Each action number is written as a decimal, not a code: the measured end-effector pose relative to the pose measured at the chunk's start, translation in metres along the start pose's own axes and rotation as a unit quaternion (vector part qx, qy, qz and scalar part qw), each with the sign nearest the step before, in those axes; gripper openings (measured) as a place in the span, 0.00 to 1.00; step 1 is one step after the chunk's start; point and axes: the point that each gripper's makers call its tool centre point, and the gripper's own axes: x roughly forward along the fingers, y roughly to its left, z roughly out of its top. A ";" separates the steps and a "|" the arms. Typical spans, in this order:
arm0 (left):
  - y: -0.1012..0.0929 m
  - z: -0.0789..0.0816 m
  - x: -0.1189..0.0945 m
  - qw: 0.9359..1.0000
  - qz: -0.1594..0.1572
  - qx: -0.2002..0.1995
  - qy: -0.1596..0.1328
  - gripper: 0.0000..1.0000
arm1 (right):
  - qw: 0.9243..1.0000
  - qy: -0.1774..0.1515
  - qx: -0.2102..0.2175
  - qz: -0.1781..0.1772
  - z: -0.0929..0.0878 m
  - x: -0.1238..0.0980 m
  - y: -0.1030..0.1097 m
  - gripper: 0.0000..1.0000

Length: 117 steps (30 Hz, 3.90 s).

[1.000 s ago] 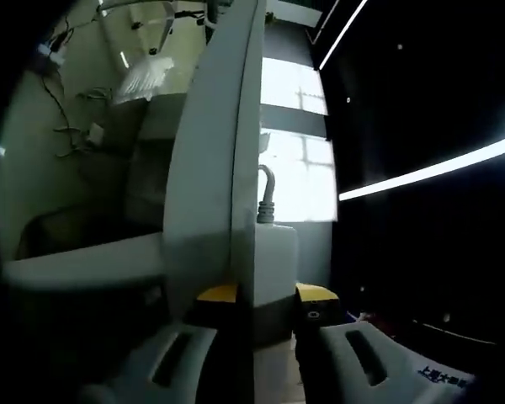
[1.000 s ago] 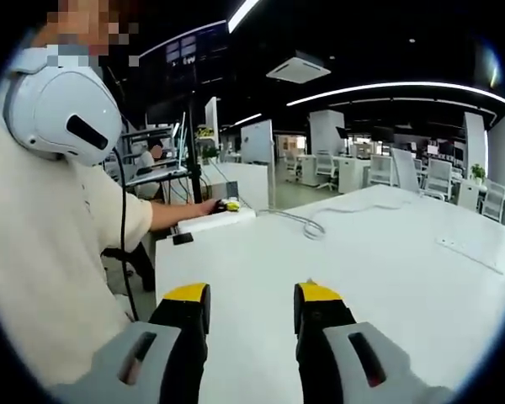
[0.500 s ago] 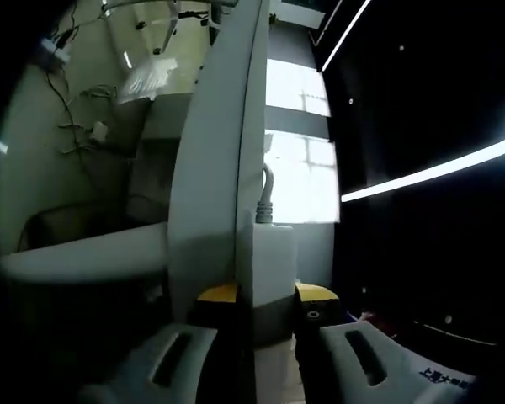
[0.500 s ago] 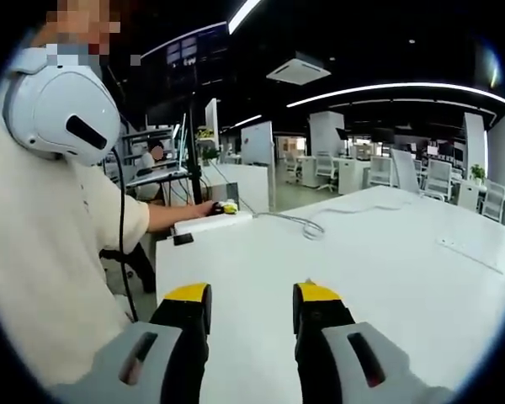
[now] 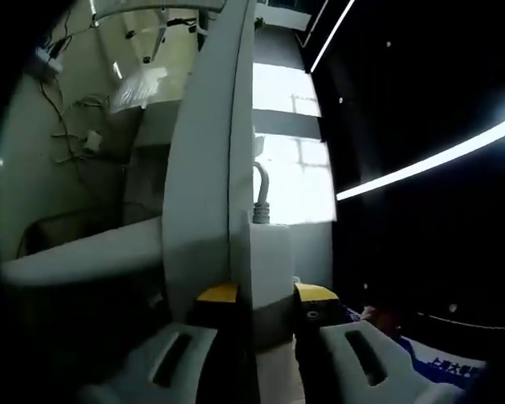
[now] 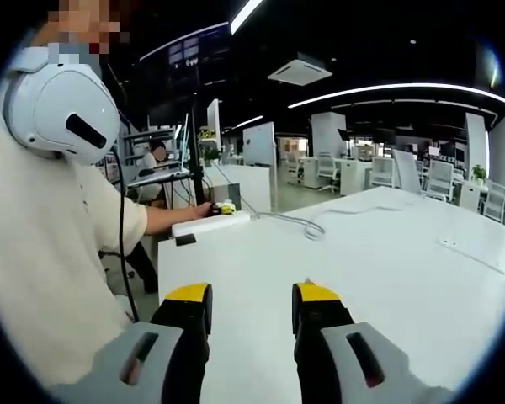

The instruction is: Pick up the power strip scattered on the table, fix it on the side mounting bracket of the table, and press the switch

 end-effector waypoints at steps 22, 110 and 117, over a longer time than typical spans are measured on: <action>-0.001 -0.017 -0.004 1.000 0.012 0.000 -0.006 0.26 | 1.000 -0.001 0.001 0.014 -0.004 0.005 0.005 0.34; -0.112 0.058 -0.025 0.864 0.173 0.394 -0.263 0.45 | 0.999 -0.049 0.010 0.017 0.002 -0.002 -0.002 0.33; -0.124 0.048 -0.024 0.849 0.197 0.421 -0.250 0.45 | 0.998 -0.066 0.006 0.010 0.007 -0.008 -0.011 0.34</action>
